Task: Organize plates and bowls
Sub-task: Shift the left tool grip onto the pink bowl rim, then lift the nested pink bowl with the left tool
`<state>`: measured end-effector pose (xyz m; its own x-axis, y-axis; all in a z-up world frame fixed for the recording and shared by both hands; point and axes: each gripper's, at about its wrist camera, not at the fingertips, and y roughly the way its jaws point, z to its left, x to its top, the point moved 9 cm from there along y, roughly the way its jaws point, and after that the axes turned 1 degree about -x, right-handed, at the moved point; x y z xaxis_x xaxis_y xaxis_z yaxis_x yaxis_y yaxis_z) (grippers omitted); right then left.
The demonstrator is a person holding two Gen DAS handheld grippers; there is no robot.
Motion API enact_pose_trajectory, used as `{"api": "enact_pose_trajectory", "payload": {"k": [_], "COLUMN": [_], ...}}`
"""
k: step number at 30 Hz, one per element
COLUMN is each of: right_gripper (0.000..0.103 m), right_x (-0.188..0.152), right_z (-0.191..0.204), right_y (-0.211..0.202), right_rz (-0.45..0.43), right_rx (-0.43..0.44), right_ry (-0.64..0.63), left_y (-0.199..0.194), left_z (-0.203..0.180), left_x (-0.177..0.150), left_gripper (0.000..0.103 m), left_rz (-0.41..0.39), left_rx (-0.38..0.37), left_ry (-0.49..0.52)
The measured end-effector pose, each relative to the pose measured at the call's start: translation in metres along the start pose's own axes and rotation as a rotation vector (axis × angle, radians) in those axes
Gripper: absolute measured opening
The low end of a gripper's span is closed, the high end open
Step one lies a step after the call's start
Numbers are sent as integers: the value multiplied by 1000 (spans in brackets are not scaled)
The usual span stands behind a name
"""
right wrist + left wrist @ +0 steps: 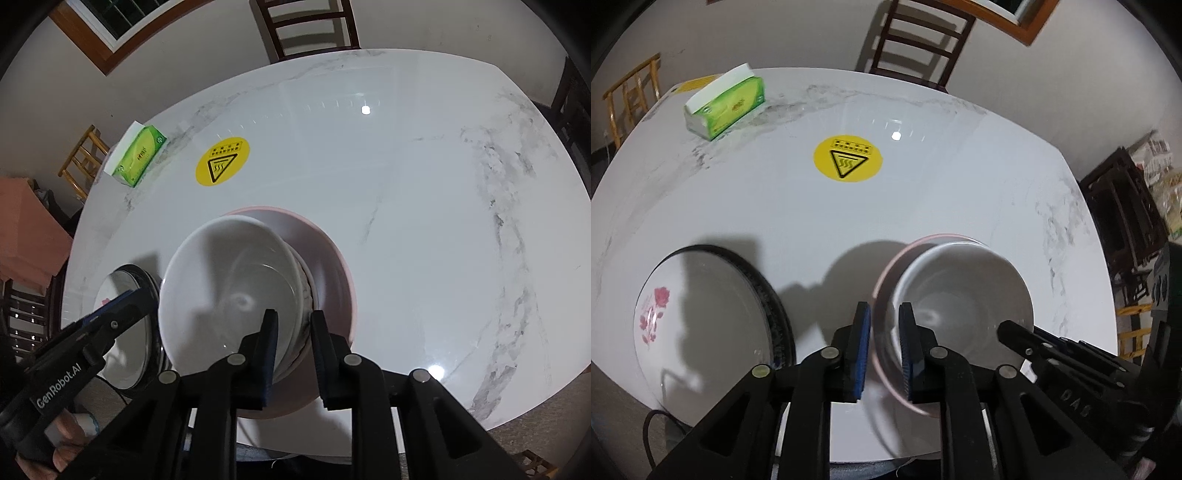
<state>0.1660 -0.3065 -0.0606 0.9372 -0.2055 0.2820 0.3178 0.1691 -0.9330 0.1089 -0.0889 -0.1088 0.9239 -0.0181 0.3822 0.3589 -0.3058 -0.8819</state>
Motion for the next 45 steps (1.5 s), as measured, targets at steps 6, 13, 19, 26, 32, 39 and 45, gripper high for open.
{"api": "enact_pose_trajectory", "payload": {"k": [6,13,19,26,32,39,45], "right_gripper": [20,20,20,20,20,20,20], "right_x": [4,2,-6,-8,-6,-9,-11], "right_z": [-7,-23,-38,-42,-41,-38,-34], "right_y": [-19,-32,-21,-8,-7,2,20], "right_rz": [-46,-69,-40,-19,-27,1,28], "right_rx": [6,-13,-36,-54,-68,-60,-85], "right_ry": [16,41,64,60,55,43,26], "left_y": [-2,7,12,17,28,34,46], "left_z": [23,30,27,25,21,21,20], "left_x": [-7,-19,-22,-20,-24,-24,-28], "left_gripper": [19,20,20,20,18,18,19], "left_rz": [8,56,72,77,105,114,140], "left_rx": [-18,-46,-45,-51,-48,-46,-50], "left_ry": [-79,-128,-133,-123,-112,-107,-108]}}
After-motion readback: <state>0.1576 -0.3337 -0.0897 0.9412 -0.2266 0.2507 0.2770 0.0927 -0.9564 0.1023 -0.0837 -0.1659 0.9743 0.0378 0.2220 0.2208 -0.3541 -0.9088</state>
